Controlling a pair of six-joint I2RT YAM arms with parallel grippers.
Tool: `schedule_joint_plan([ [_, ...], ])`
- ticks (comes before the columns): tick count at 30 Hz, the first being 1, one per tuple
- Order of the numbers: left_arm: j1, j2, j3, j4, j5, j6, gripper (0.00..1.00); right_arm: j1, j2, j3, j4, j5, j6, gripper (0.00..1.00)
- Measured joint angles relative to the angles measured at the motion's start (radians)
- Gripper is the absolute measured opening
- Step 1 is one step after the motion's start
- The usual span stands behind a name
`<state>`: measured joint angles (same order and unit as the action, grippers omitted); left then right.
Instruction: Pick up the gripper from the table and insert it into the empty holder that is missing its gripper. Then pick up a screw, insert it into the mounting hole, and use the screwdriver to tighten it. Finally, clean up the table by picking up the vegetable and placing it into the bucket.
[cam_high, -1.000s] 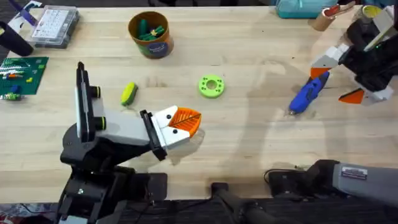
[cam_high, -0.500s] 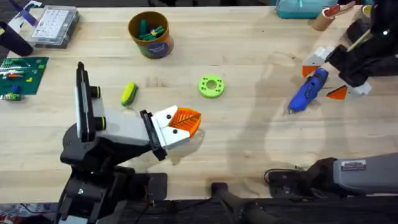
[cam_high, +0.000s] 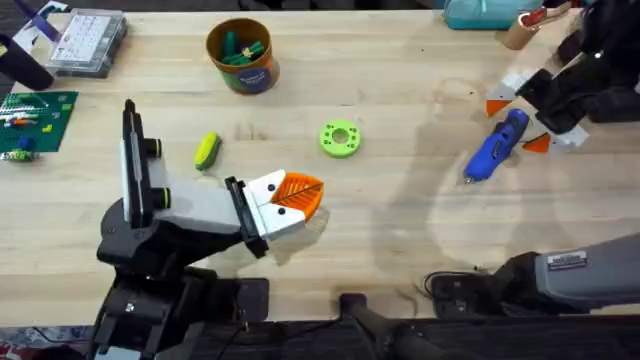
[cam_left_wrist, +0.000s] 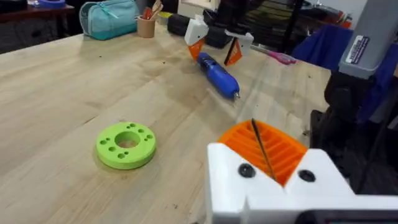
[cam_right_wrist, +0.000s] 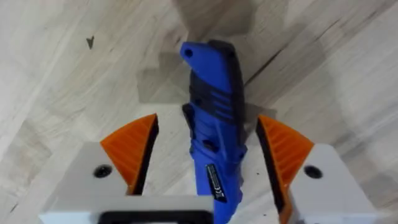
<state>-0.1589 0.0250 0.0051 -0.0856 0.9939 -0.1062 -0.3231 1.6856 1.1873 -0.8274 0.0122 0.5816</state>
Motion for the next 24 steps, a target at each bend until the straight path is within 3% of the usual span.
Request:
schedule_joint_plan([
  [11,0.0,0.0,0.0,0.0,0.0,0.0,0.009,0.015,0.108,0.001,0.02,0.005,0.025,0.968],
  [22,0.0,0.0,0.0,0.0,0.0,0.0,0.009,0.019,0.11,0.001,0.034,0.018,0.043,0.967],
  [24,0.0,0.0,0.0,0.0,0.0,0.0,0.009,0.019,0.11,0.001,0.033,0.022,0.043,0.908],
])
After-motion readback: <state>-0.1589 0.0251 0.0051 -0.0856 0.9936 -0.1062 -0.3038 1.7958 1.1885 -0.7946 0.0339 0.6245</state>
